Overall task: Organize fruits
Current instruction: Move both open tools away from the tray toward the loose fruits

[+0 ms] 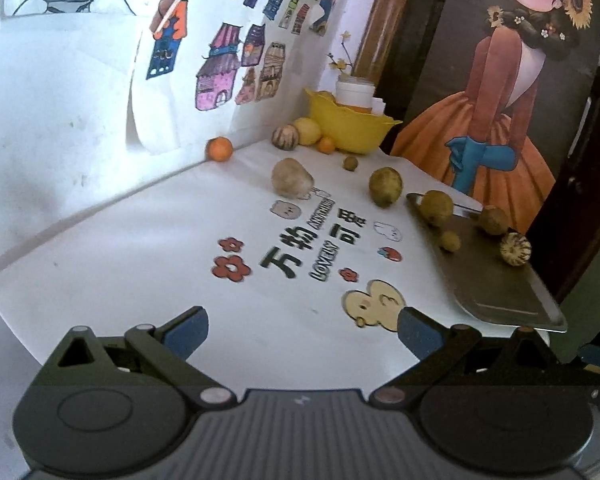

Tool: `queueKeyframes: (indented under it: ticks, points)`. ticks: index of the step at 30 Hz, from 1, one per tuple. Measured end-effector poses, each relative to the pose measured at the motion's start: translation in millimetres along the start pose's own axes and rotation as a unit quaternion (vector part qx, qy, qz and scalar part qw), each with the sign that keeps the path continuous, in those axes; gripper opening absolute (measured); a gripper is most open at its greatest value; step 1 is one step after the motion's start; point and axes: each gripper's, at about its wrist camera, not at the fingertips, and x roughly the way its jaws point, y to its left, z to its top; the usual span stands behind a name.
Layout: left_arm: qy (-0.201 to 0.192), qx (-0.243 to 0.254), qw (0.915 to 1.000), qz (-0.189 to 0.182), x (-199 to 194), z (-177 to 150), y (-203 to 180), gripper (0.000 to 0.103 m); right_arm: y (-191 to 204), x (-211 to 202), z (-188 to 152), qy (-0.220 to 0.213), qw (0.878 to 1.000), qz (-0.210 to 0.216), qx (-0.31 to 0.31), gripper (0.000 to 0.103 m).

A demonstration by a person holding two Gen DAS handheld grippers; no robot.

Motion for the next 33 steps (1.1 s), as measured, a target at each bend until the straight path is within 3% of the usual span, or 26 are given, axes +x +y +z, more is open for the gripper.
queueKeyframes:
  ticks: [15,24,33]
  points:
    - [0.021,-0.005,0.9990,0.039,15,17,32,0.103,17,52,35,0.013,0.999,0.034,-0.040,0.102]
    - [0.018,0.018,0.9994,0.025,43,45,25,0.103,14,92,75,0.027,0.993,0.072,-0.092,0.102]
    - [0.021,0.049,0.9986,-0.002,92,77,14,0.103,-2,139,124,0.014,0.988,0.054,-0.143,0.102]
